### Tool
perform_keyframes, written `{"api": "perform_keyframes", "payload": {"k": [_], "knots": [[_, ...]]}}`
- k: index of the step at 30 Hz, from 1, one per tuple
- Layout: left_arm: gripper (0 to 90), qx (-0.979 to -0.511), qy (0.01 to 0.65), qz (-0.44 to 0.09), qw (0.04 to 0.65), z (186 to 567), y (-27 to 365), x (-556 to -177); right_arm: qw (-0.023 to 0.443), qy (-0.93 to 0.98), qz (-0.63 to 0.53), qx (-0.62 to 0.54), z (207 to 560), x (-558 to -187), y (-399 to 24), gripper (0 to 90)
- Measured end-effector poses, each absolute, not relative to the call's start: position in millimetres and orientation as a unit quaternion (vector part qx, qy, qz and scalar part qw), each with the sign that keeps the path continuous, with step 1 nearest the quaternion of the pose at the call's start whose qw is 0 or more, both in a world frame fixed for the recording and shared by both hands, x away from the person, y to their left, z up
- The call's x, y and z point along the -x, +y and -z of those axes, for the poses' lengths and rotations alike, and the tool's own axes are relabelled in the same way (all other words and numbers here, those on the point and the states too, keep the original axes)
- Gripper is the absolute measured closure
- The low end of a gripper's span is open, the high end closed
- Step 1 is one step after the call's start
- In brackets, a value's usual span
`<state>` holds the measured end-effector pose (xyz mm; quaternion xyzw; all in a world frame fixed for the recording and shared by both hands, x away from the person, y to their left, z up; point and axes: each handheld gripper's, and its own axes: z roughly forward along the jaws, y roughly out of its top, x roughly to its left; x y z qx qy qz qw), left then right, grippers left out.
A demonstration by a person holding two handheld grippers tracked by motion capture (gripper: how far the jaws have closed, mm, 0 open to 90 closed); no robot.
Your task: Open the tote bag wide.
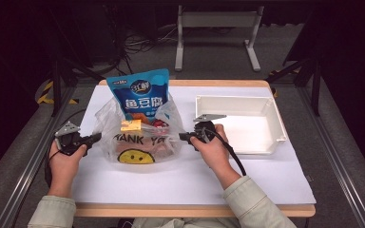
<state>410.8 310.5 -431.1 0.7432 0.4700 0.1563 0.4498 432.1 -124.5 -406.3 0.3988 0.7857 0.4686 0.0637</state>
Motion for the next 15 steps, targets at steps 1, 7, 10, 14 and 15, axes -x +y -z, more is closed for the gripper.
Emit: {"api": "perform_keyframes", "payload": {"k": [1, 7, 10, 14, 15], "knots": [[89.6, -0.742, 0.474, -0.151, 0.449, 433.0, 310.8, -410.9, 0.065, 0.786, -0.469, -0.398, 406.5, -432.1, -124.7, 89.6], [89.6, -0.744, 0.479, -0.139, 0.445, 436.0, 311.7, -412.1, 0.065, 0.787, -0.468, -0.397, 406.2, -431.4, -124.7, 89.5], [89.5, -0.743, 0.476, -0.141, 0.449, 434.8, 311.5, -411.5, 0.063, 0.786, -0.468, -0.399, 405.5, -431.2, -124.7, 88.0], [89.6, -0.736, 0.464, -0.148, 0.47, 428.4, 311.9, -407.9, 0.066, 0.774, -0.488, -0.398, 398.6, -429.9, -125.4, 63.0], [89.6, -0.736, 0.464, -0.148, 0.47, 428.4, 311.9, -407.9, 0.066, 0.774, -0.488, -0.398, 398.6, -429.9, -125.4, 63.0]]}}
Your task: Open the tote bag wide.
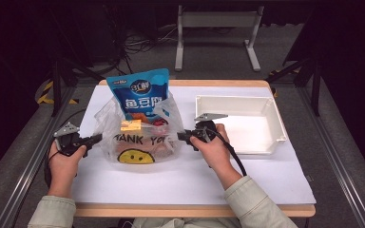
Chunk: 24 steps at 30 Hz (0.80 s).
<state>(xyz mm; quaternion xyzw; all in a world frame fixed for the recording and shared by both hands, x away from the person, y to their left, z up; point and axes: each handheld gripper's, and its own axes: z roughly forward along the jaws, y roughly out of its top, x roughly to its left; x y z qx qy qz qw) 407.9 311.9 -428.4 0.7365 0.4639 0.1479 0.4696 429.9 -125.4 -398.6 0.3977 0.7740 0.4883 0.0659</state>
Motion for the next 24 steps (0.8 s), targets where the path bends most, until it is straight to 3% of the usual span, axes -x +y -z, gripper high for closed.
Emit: {"api": "perform_keyframes", "payload": {"k": [1, 2, 6, 15, 24], "knots": [[89.5, -0.735, 0.463, -0.147, 0.474, 426.8, 312.4, -406.8, 0.07, 0.768, -0.5, -0.394, 393.7, -429.1, -125.0, 48.0], [89.5, -0.735, 0.461, -0.147, 0.475, 426.4, 313.1, -406.7, 0.076, 0.766, -0.506, -0.389, 389.6, -428.4, -124.3, 42.2], [89.5, -0.732, 0.461, -0.15, 0.479, 423.8, 315.3, -405.7, 0.103, 0.766, -0.523, -0.36, 372.9, -424.4, -121.1, 30.1], [89.5, -0.728, 0.453, -0.155, 0.491, 416.9, 315.0, -402.8, 0.148, 0.763, -0.556, -0.293, 326.1, -420.5, -98.2, 26.5], [89.5, -0.726, 0.445, -0.155, 0.501, 412.7, 314.0, -400.5, 0.148, 0.773, -0.564, -0.25, 300.7, -429.5, -67.1, 25.7]]}}
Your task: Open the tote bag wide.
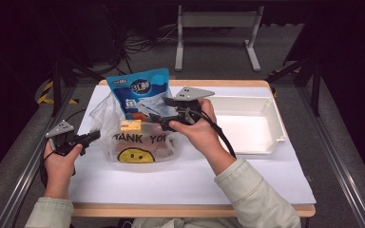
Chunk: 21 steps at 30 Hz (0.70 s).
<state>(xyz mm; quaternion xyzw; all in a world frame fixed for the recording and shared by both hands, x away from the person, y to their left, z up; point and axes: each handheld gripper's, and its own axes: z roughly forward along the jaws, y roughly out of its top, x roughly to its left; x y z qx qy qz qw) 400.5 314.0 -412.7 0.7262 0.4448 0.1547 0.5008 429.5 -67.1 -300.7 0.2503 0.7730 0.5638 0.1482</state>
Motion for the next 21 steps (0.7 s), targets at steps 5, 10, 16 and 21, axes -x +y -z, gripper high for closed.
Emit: {"api": "perform_keyframes", "payload": {"k": [5, 10, 16, 21], "knots": [[89.4, -0.725, 0.444, -0.153, 0.503, 412.3, 314.5, -400.1, 0.153, 0.781, -0.556, -0.241, 295.7, -436.4, -56.2, 25.6], [89.4, -0.725, 0.442, -0.152, 0.506, 411.7, 315.0, -399.6, 0.154, 0.785, -0.552, -0.237, 295.0, -442.6, -50.2, 25.6], [89.4, -0.725, 0.442, -0.15, 0.507, 411.7, 314.4, -399.5, 0.139, 0.798, -0.548, -0.206, 296.0, -451.2, -39.4, 24.5], [89.4, -0.724, 0.44, -0.151, 0.509, 411.3, 314.7, -399.2, 0.154, 0.808, -0.535, -0.194, 297.3, -456.6, -30.0, 24.2]]}}
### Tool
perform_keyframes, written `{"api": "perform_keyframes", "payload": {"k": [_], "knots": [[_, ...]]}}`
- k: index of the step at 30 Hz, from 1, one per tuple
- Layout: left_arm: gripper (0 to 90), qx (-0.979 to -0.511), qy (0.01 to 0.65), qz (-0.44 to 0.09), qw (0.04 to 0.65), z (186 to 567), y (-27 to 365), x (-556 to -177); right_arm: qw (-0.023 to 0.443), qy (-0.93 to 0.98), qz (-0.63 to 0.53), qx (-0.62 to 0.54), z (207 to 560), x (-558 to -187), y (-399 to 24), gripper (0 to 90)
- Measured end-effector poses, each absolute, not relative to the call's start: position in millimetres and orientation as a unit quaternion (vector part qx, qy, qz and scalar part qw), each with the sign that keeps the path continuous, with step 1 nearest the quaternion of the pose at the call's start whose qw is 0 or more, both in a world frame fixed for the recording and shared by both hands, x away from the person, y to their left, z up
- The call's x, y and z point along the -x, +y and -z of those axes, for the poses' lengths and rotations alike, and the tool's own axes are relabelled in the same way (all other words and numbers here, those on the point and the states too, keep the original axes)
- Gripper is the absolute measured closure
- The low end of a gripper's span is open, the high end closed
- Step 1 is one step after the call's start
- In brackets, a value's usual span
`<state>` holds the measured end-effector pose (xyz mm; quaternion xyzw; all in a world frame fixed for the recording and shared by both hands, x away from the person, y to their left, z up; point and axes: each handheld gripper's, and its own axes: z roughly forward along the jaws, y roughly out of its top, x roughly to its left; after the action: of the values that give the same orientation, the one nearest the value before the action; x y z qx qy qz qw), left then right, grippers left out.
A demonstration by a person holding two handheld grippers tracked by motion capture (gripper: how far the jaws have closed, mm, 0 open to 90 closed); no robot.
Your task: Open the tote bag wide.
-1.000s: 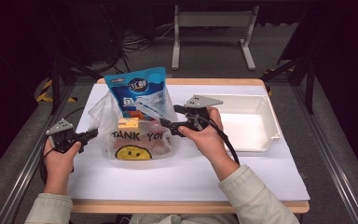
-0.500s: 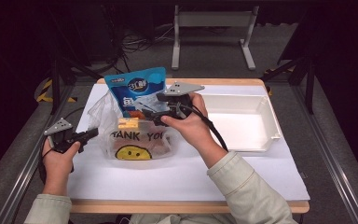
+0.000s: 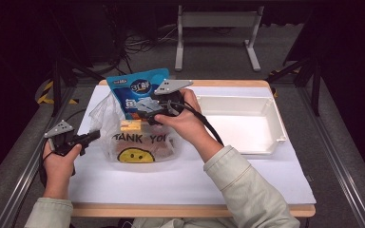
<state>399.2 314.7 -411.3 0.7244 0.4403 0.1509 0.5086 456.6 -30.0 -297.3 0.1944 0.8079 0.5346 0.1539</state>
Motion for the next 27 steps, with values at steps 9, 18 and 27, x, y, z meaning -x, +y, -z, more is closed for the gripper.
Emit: {"api": "perform_keyframes", "payload": {"k": [9, 18, 27], "knots": [[89.3, -0.726, 0.434, -0.148, 0.512, 409.8, 314.0, -396.8, 0.15, 0.809, -0.535, -0.192, 298.0, -467.1, -21.2, 23.4], [89.3, -0.725, 0.427, -0.148, 0.52, 406.3, 313.2, -390.5, 0.155, 0.819, -0.521, -0.184, 301.4, -475.6, -12.6, 22.4], [89.2, -0.727, 0.423, -0.148, 0.521, 405.0, 313.9, -386.2, 0.163, 0.83, -0.501, -0.185, 309.5, -484.7, -7.6, 22.4]]}}
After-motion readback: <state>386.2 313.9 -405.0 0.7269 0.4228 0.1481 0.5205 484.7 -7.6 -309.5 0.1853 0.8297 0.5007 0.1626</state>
